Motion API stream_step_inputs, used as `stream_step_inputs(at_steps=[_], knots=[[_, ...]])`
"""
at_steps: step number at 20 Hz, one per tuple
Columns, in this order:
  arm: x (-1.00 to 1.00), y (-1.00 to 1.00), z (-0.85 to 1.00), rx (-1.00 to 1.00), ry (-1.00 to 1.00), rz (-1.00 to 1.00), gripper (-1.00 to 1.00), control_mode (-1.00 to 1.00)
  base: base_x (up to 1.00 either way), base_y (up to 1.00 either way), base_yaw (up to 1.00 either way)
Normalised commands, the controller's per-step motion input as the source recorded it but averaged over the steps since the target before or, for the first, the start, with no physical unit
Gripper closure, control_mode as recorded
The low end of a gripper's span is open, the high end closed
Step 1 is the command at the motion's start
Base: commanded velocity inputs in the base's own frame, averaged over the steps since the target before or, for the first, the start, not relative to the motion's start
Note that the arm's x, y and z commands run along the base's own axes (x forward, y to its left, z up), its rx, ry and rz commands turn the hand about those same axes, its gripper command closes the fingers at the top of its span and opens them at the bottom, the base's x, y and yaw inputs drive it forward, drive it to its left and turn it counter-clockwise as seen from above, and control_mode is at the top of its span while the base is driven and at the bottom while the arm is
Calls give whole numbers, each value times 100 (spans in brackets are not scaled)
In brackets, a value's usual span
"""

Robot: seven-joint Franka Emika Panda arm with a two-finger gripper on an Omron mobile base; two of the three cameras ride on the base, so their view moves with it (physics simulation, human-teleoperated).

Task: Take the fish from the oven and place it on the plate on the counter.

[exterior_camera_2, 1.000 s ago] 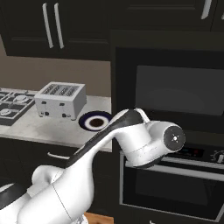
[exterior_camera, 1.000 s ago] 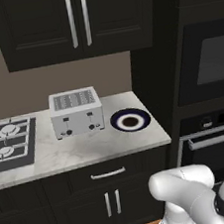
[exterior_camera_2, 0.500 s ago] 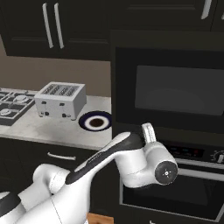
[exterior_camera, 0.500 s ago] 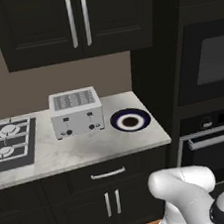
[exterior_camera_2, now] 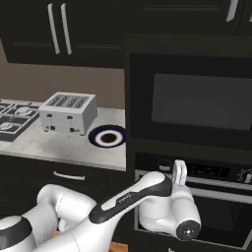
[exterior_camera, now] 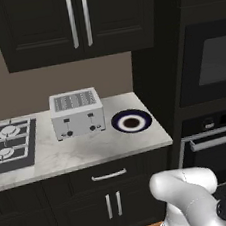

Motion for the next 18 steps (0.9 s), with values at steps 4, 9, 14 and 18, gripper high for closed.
stream_step_inputs(at_steps=[4,9,14,18], knots=[[13,-36,-47,24,-2,1,-100,-100,0,0,0],[5,-54,-37,25,-3,4,-100,-100,0,0,0],[0,-42,-6,12,0,0,-100,-100,0,0,0],[0,-17,-21,1,0,3,-100,-100,0,0,0]])
